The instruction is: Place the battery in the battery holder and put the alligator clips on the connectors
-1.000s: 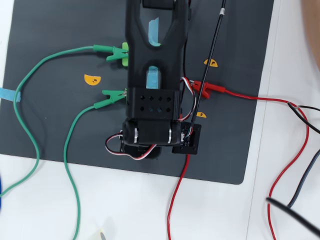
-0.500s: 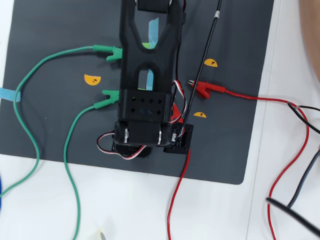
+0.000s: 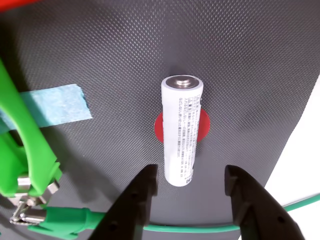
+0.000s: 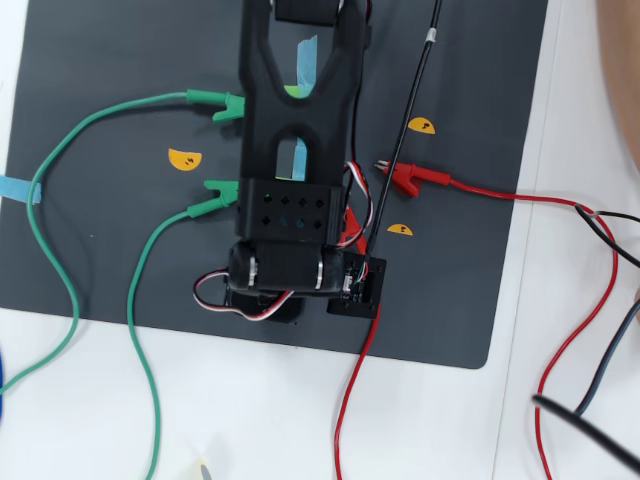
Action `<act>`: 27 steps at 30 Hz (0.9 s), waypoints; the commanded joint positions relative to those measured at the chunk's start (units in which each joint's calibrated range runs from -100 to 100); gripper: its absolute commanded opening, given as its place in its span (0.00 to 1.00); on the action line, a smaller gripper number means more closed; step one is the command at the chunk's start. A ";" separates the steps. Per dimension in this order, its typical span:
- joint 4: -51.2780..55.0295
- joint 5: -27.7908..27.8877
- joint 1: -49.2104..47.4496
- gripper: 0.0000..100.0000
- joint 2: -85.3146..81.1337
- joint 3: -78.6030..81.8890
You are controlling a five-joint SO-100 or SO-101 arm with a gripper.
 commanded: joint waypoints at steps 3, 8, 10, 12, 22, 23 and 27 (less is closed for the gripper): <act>-0.75 -0.35 0.49 0.17 2.74 -2.25; -0.75 -0.35 0.69 0.16 4.10 -2.33; -0.75 -0.20 0.59 0.16 4.27 -2.33; -0.75 -0.20 0.49 0.16 4.27 -2.33; -0.84 -0.35 0.49 0.01 4.36 -2.07; -0.84 -0.35 0.49 0.01 4.36 -1.98; -0.84 -0.35 0.49 0.01 4.36 -2.07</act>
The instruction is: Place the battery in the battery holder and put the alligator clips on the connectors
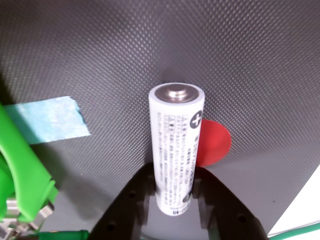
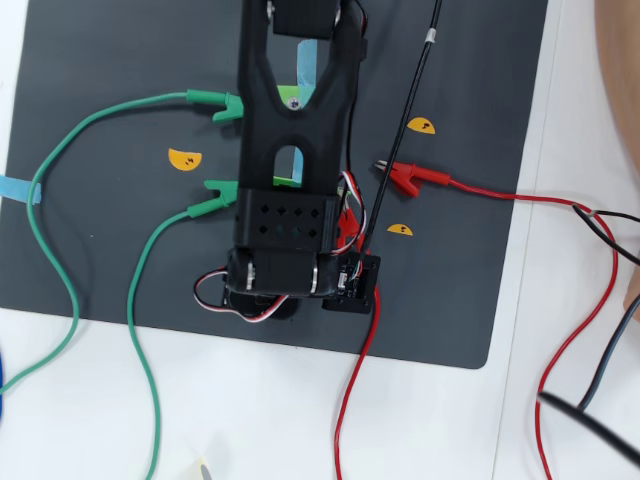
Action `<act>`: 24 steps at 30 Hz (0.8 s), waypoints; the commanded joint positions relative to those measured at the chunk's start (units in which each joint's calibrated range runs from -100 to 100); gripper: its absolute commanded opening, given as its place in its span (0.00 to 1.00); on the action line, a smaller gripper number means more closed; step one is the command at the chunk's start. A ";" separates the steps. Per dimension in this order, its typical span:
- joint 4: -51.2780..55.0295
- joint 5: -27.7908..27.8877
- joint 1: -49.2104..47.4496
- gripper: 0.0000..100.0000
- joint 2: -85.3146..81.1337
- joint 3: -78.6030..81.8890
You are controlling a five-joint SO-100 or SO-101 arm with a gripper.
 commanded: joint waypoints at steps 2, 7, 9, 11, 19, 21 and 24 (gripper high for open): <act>-0.50 -0.35 0.38 0.01 -0.18 -1.17; -0.50 -0.35 0.28 0.01 -1.12 -1.35; -0.41 -0.35 0.17 0.01 -1.37 -1.70; 0.63 -0.41 0.17 0.01 -1.97 -4.77; 11.21 -1.13 0.79 0.01 -5.61 -10.72; 13.04 -1.24 0.58 0.01 -6.55 -10.63; 15.03 -2.07 0.58 0.01 -7.48 -9.93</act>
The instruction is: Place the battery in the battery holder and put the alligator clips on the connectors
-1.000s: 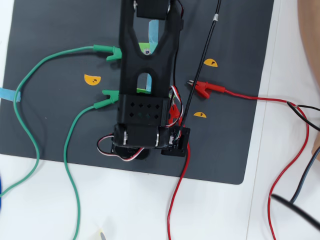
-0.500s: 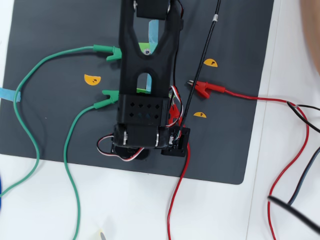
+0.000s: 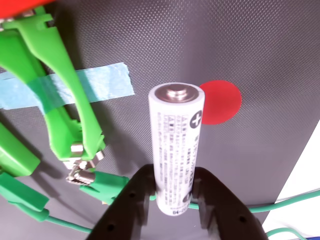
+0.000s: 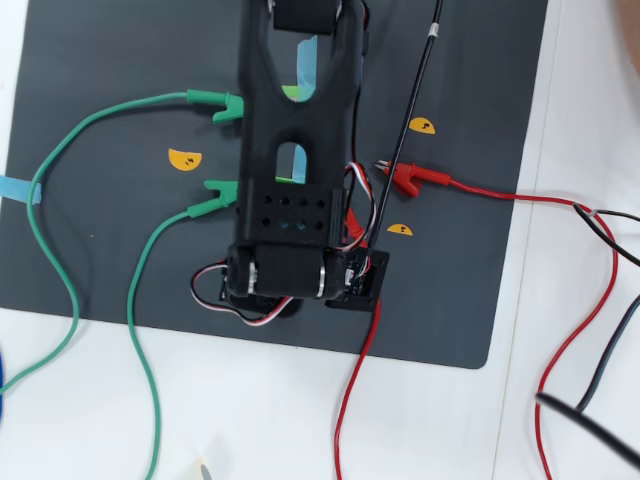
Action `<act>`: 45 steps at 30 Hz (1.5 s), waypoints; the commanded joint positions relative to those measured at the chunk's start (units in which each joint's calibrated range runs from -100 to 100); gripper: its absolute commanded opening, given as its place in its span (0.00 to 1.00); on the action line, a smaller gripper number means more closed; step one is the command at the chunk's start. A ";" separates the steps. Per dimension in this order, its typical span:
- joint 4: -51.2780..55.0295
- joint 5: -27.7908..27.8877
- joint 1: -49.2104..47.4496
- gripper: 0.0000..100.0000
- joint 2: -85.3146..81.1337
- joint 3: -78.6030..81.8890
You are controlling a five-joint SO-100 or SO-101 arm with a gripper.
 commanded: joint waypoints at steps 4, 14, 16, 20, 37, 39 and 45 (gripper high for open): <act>5.66 -0.88 0.48 0.01 -5.64 -2.08; 10.00 -0.10 0.89 0.01 -6.75 -1.73; 10.43 0.78 1.30 0.01 -6.91 0.20; 10.17 1.25 1.30 0.01 -9.72 5.28; -1.19 1.87 -1.97 0.01 -31.35 32.18; -1.46 1.56 -3.50 0.01 -31.61 33.49; -8.92 1.14 -7.38 0.01 -31.86 41.29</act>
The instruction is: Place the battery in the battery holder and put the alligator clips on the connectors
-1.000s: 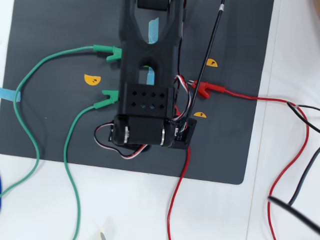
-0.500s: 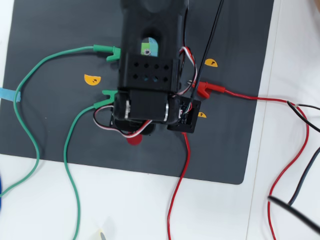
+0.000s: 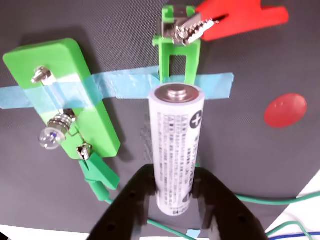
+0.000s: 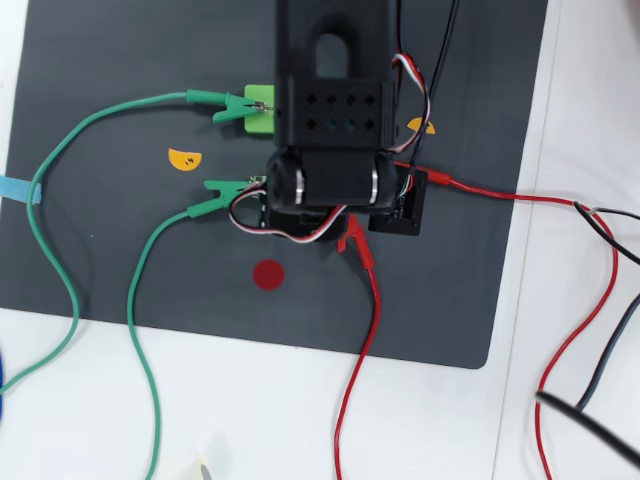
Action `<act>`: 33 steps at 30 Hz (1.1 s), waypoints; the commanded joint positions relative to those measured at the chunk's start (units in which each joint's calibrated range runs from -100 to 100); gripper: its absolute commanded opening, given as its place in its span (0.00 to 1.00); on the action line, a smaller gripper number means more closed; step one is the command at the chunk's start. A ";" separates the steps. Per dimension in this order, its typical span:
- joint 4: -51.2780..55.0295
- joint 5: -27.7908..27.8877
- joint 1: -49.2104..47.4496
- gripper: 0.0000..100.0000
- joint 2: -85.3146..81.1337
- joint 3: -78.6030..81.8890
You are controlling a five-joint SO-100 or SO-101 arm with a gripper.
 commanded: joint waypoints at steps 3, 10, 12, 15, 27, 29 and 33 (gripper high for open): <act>-5.16 -0.09 -1.98 0.01 -2.86 2.97; -5.77 0.17 -1.16 0.01 -2.69 2.97; -5.85 0.43 -0.14 0.01 -2.26 2.97; -6.81 0.79 1.08 0.01 -1.92 2.97; -10.89 0.79 1.29 0.01 -1.75 5.25; -10.97 0.79 1.29 0.01 -1.75 5.25; -10.97 0.79 1.29 0.01 -0.65 5.25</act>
